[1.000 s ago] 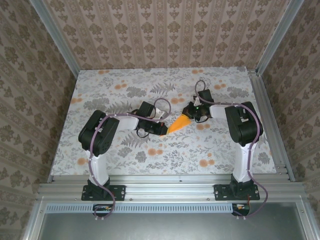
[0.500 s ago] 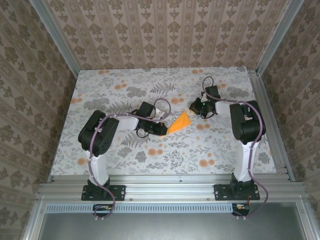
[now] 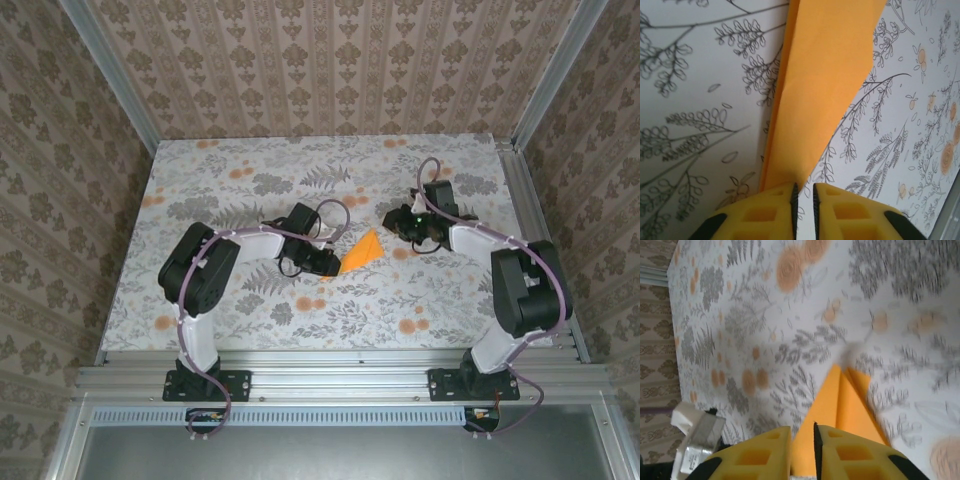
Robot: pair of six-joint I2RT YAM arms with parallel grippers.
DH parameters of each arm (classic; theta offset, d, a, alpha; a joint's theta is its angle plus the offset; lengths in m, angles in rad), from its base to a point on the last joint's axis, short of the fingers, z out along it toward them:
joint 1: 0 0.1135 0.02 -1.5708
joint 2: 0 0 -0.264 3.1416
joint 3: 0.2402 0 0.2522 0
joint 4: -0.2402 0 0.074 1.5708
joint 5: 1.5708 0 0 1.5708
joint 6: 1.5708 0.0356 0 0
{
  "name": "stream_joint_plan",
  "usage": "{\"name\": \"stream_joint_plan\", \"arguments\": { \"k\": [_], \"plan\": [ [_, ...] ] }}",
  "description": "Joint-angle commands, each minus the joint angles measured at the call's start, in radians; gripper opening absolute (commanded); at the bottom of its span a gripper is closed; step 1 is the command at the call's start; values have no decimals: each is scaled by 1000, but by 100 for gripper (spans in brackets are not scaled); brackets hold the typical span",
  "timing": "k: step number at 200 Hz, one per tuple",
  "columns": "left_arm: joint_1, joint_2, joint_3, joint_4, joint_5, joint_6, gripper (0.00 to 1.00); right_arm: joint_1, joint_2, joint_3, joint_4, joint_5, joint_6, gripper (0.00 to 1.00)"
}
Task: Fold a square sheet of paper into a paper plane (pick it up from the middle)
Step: Fold the wing for the fifth time at the center of the table, then turn over a paper plane at the center of the table.
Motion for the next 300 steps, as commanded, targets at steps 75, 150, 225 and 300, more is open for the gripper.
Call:
{"name": "stream_joint_plan", "arguments": {
  "k": [75, 150, 225, 300],
  "plan": [
    [-66, -112, 166, -268, -193, 102, 45, 59, -180, -229, 36, 34, 30, 35],
    [-150, 18, 276, -338, -441, 213, 51, 64, -274, -336, 53, 71, 39, 39],
    [-164, 113, 349, -360, -500, 233, 46, 60, -332, -345, -20, 107, 8, 40],
    [-160, 103, 349, -375, -504, 230, 25, 59, -334, -357, -9, 93, 13, 40]
  ]
}}
